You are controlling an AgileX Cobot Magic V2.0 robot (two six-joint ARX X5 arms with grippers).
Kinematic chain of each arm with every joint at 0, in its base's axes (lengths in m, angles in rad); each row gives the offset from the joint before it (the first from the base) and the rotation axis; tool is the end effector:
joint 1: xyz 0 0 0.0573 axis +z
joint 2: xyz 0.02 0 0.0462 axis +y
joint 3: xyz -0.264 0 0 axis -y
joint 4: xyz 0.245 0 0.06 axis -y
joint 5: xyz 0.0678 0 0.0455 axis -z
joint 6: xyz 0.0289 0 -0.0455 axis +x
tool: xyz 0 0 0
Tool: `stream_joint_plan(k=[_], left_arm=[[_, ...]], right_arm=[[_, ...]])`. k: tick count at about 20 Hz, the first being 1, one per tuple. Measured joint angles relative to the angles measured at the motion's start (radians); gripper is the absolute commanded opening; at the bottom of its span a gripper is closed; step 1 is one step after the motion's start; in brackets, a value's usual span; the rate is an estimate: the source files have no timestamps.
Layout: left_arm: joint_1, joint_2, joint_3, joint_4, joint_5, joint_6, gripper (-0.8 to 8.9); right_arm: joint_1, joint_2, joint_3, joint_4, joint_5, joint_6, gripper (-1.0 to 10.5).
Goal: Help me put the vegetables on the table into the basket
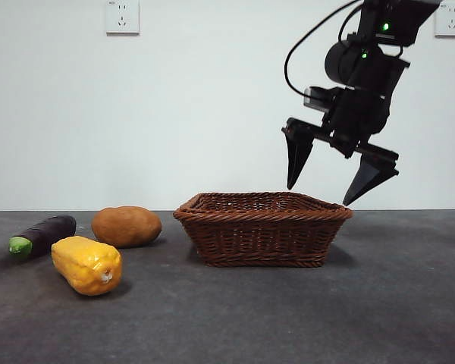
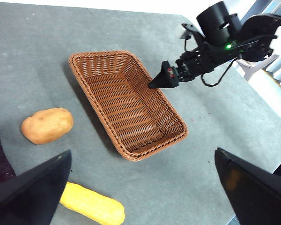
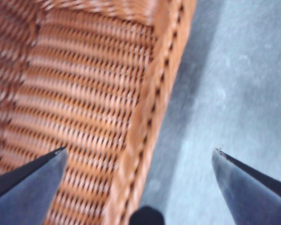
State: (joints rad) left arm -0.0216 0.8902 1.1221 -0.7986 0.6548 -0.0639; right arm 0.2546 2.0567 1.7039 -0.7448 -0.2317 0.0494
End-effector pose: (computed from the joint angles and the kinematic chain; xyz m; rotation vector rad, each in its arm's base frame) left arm 0.1547 -0.0209 0.3747 -0.2397 0.5701 -0.6408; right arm 0.4219 0.1166 0.2232 0.0307 1.1180 0.4086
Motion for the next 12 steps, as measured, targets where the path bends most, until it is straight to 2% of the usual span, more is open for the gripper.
stream_joint_plan(k=[5,8,10,12], left_arm=[[0.000,0.005,0.000,0.000,-0.035,0.000,6.16],[0.000,0.009,0.000,0.000,-0.035,0.000,6.16],[0.000,0.012,0.000,0.000,-0.046,0.000,6.16],[0.000,0.015,0.000,-0.001,-0.087,0.000,6.16]], right_arm=[[0.001,0.056,0.001,0.048,0.008,0.019,5.3],[0.002,0.072,0.001,0.054,0.023,0.022,3.7],[0.002,0.074,0.001,0.056,0.023,0.022,3.7],[0.006,0.076,0.002,0.058,0.023,0.025,2.9]])
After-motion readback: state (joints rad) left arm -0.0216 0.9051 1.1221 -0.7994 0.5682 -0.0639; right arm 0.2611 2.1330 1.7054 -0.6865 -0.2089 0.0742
